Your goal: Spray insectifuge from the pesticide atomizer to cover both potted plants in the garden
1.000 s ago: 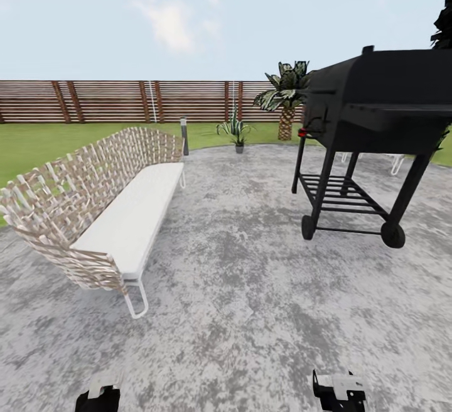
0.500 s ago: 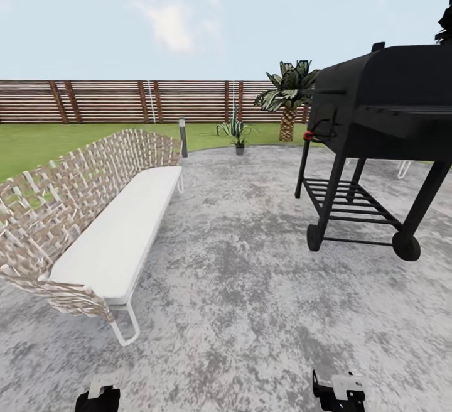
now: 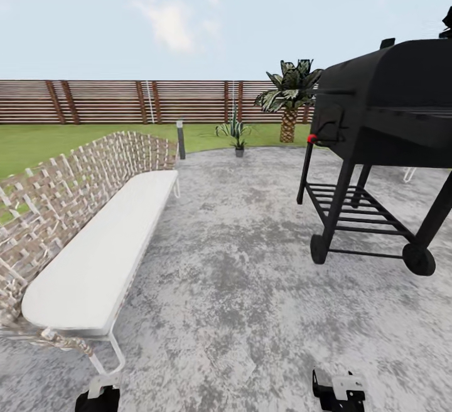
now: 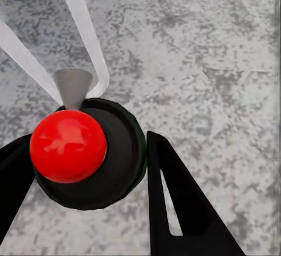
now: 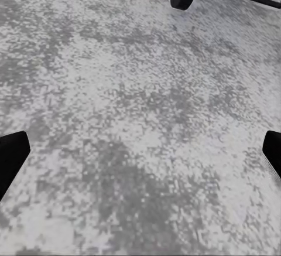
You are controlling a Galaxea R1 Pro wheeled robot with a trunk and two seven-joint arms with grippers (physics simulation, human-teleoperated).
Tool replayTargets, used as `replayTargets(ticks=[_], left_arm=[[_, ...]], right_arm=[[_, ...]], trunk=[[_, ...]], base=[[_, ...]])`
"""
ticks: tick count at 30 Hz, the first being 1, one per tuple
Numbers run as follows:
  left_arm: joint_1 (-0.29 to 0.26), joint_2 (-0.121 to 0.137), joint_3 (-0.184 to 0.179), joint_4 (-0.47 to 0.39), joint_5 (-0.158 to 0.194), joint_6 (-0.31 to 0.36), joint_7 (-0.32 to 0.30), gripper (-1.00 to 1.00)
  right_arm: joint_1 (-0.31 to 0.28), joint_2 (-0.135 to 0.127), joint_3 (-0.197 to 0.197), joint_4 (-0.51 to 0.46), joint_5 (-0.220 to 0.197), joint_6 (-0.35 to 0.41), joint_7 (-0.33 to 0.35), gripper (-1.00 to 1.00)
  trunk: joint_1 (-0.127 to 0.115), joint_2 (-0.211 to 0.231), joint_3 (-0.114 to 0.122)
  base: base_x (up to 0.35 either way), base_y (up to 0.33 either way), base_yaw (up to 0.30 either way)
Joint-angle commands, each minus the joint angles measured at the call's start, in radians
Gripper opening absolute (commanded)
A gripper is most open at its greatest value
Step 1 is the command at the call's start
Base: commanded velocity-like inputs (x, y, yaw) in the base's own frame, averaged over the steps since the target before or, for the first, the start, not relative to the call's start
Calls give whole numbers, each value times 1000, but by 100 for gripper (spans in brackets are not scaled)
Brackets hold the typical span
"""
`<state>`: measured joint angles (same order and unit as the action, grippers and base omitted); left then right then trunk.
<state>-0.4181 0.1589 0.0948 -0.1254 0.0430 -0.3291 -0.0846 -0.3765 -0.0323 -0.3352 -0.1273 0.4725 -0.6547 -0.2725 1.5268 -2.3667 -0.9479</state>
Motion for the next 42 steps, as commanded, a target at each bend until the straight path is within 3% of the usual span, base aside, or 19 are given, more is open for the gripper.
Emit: replayTargets(ticks=[1, 42], left_arm=[[-1, 0, 8, 1, 5, -2, -9, -100], [-1, 1, 8, 1, 6, -2, -9, -100]], right_arm=[[-1, 0, -4, 1, 11, -2, -7, 100], [-1, 0, -4, 1, 11, -2, -7, 100]], trunk=[[0, 0, -1], [0, 0, -1]], base=[[305, -137, 0], [333, -27, 0]])
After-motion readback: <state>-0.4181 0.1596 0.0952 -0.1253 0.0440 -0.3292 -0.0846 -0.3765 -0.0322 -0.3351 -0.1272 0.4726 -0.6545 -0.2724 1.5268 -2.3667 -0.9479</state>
